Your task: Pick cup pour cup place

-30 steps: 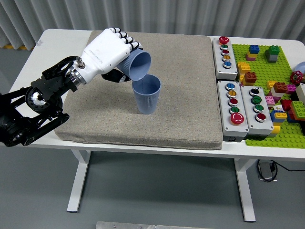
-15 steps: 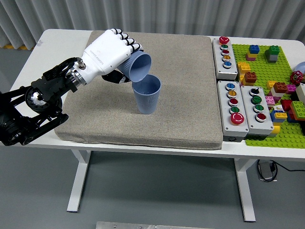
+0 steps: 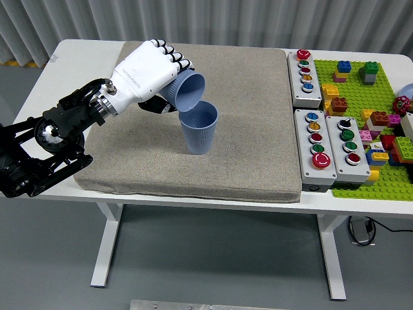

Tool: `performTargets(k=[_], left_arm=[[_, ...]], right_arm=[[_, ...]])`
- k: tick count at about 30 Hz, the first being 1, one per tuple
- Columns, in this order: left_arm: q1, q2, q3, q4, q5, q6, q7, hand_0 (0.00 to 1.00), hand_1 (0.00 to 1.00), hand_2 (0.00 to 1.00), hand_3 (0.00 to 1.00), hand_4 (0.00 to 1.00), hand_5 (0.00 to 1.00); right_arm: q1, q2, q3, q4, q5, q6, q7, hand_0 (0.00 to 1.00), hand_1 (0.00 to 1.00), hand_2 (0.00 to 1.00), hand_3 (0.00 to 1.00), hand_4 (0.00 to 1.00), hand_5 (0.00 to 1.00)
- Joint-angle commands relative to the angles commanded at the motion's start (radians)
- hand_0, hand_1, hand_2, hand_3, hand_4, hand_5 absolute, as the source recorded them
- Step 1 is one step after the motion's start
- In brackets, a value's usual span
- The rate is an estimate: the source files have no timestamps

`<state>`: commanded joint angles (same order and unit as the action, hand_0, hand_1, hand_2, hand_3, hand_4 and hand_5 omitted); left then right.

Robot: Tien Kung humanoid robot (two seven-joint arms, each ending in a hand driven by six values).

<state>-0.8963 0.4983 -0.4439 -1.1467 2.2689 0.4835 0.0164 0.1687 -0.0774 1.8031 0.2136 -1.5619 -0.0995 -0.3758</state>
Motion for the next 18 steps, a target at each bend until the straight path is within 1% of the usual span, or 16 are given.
performTargets(k=[8,12,15,16,17,18], left_arm=[[-0.016,0.000,0.020,0.001,0.000,-0.002,0.000,0.464,0.449,0.484,0.485,0.792,0.229],[-0.009,0.001,0.002,-0.009,0.000,-0.006,-0.003,0.463,0.449,0.484,0.485,0.792,0.230],[0.010,0.009,-0.061,-0.029,-0.095,-0.021,-0.017,0.463,0.449,0.484,0.485,0.792,0.230],[0.013,0.011,-0.072,-0.030,-0.124,-0.023,-0.019,0.463,0.449,0.484,0.485,0.792,0.230],[0.019,0.015,-0.098,-0.035,-0.162,-0.028,-0.026,0.463,0.449,0.484,0.485,0.792,0.230],[0.022,0.016,-0.110,-0.037,-0.207,-0.030,-0.028,0.463,0.448,0.484,0.484,0.792,0.230]], right_arm=[[0.004,-0.001,-0.002,0.000,0.003,0.000,0.001,0.704,0.708,0.668,0.631,0.070,0.473],[0.004,0.000,-0.002,0.000,0.006,-0.001,0.000,0.704,0.708,0.669,0.632,0.070,0.474],[0.005,0.000,-0.002,0.000,0.008,-0.002,0.000,0.704,0.708,0.669,0.632,0.070,0.474],[0.005,0.000,-0.001,0.000,0.008,-0.002,0.000,0.704,0.708,0.669,0.632,0.070,0.474],[0.006,0.000,0.000,0.000,0.005,-0.002,0.000,0.704,0.708,0.669,0.632,0.070,0.474],[0.006,-0.001,0.000,0.000,0.005,-0.002,0.000,0.704,0.707,0.669,0.632,0.069,0.474]])
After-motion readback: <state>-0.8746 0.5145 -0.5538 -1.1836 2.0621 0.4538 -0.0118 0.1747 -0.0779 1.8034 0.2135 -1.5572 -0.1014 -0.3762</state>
